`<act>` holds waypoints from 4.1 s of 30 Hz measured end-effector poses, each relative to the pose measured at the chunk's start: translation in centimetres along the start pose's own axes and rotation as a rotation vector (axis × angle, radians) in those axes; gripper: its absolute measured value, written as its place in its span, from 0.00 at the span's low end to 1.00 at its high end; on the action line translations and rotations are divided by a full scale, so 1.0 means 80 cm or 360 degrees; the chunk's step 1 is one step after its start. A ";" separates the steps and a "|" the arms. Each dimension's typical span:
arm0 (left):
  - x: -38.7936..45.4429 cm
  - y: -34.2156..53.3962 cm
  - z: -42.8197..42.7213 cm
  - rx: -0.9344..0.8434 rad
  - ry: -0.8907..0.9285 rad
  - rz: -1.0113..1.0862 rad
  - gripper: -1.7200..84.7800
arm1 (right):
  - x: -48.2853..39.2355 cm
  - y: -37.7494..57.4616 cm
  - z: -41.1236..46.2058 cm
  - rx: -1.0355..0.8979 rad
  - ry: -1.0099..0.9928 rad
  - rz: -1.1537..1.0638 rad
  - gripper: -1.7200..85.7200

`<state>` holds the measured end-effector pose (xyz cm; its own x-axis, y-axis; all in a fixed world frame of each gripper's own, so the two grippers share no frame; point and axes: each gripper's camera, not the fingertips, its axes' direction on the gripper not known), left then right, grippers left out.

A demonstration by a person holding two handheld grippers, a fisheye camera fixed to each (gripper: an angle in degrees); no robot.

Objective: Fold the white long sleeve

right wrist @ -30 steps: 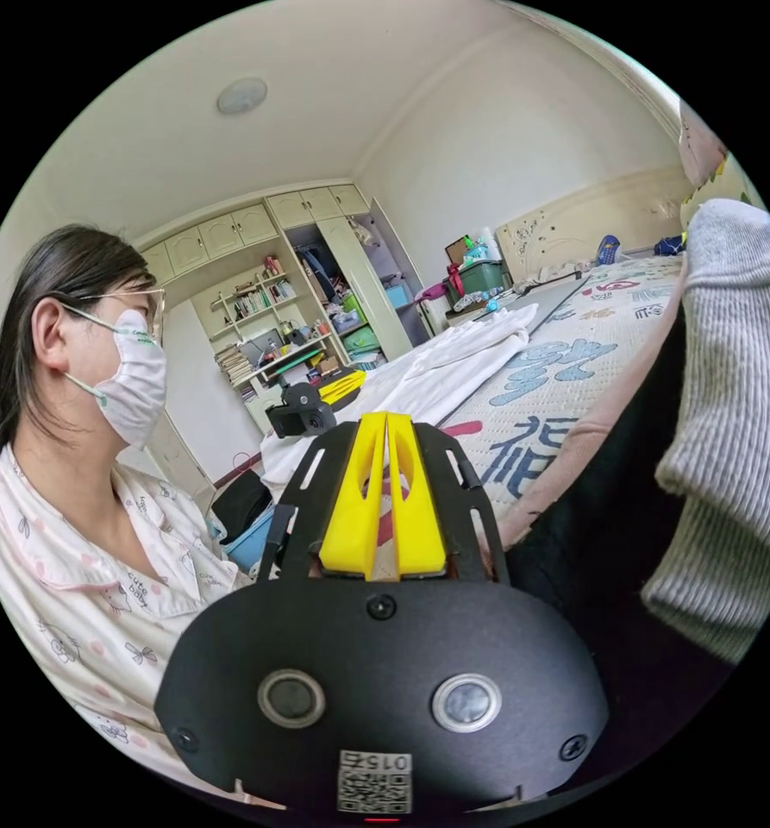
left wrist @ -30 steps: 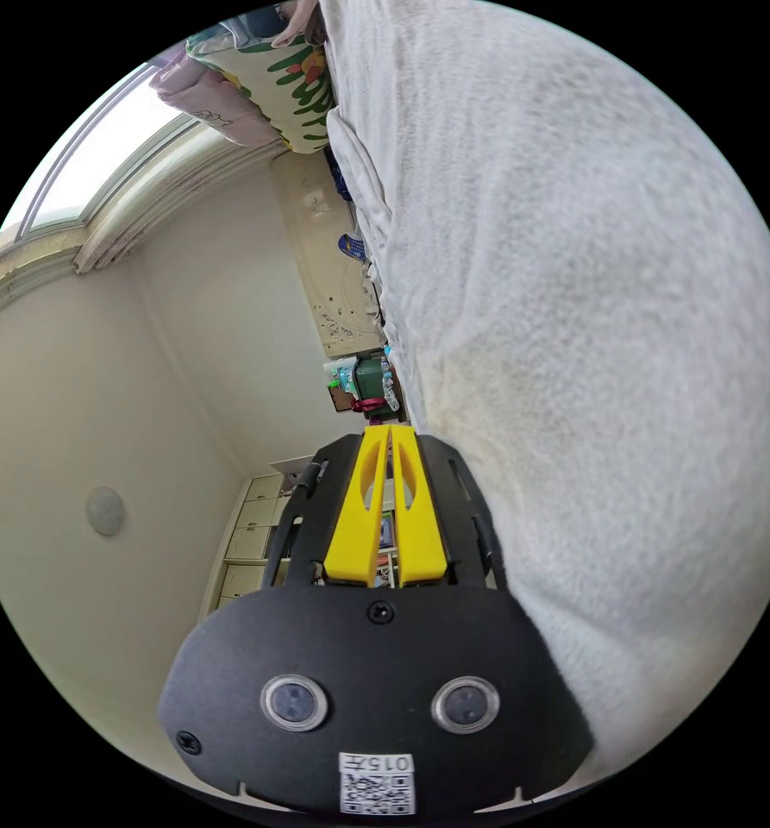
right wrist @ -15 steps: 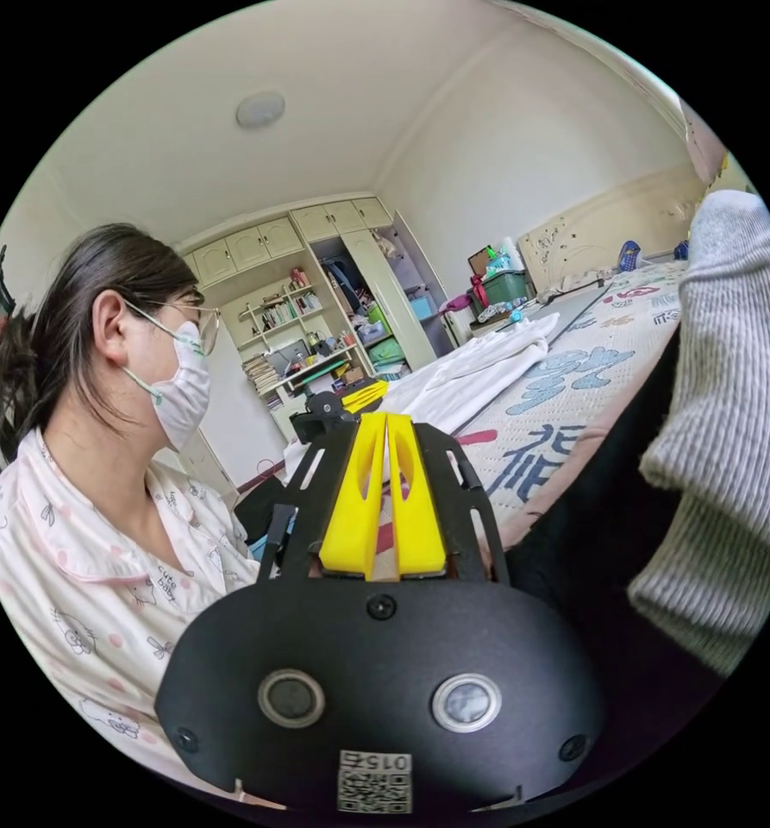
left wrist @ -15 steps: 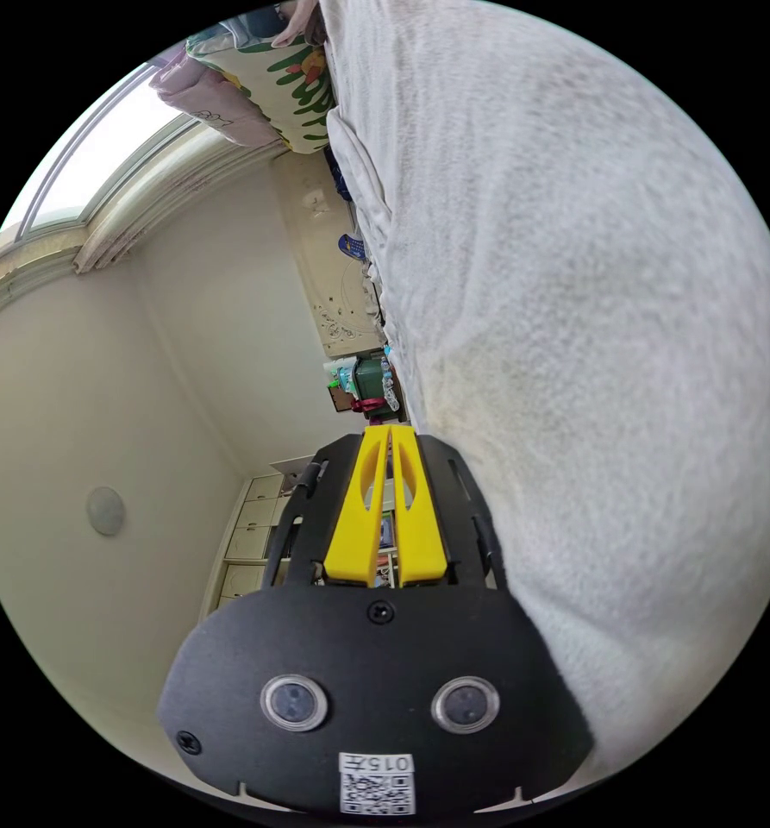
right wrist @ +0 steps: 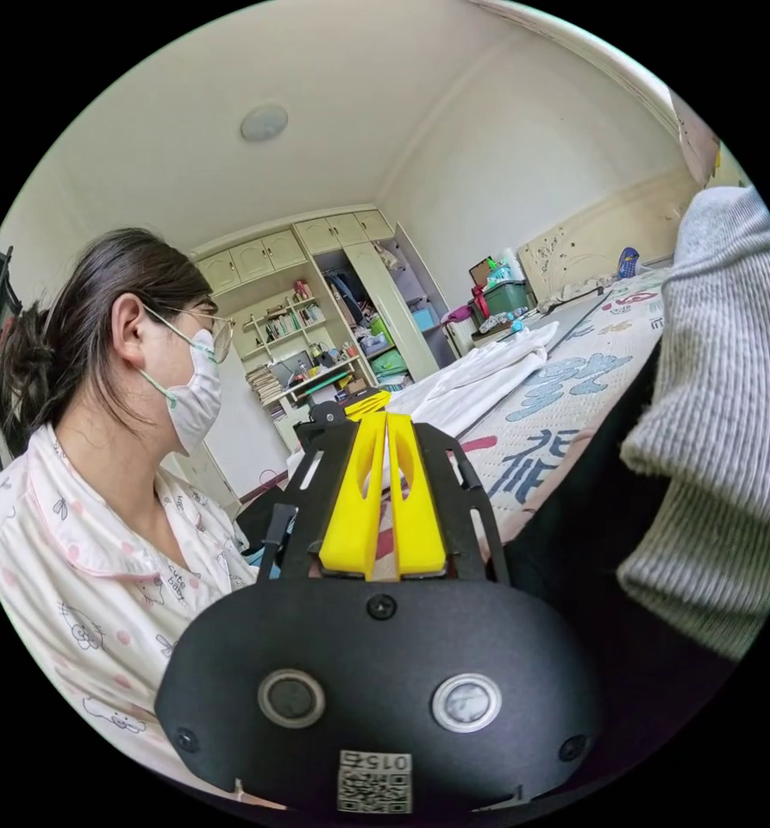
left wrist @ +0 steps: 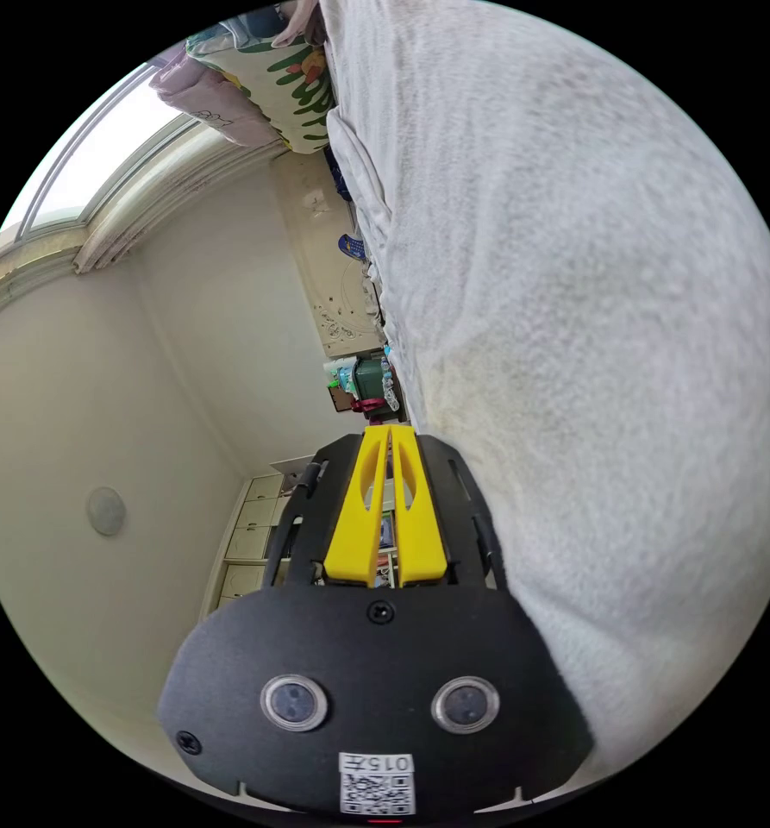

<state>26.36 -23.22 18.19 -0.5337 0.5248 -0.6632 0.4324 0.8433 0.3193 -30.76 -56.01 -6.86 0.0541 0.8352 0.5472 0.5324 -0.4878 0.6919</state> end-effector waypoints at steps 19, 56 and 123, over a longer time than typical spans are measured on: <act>0.073 -0.015 -0.060 0.0001 0.0013 -0.0010 0.02 | 0.071 0.069 0.001 0.0135 0.0164 -0.0032 0.01; 0.478 0.051 -0.004 0.0021 0.0074 -0.0012 0.02 | 0.135 0.279 0.199 -0.0173 0.0877 -0.0091 0.13; 1.509 0.576 0.120 0.1441 0.3144 -0.2772 0.23 | 0.180 0.609 0.346 -0.0210 0.0562 -0.0860 0.07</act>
<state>-11.21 77.89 -53.66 0.0234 -0.1170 0.9929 -0.8808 0.4675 0.0758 19.37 -60.74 21.66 -0.4840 0.8488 0.2126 0.2977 -0.0687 0.9522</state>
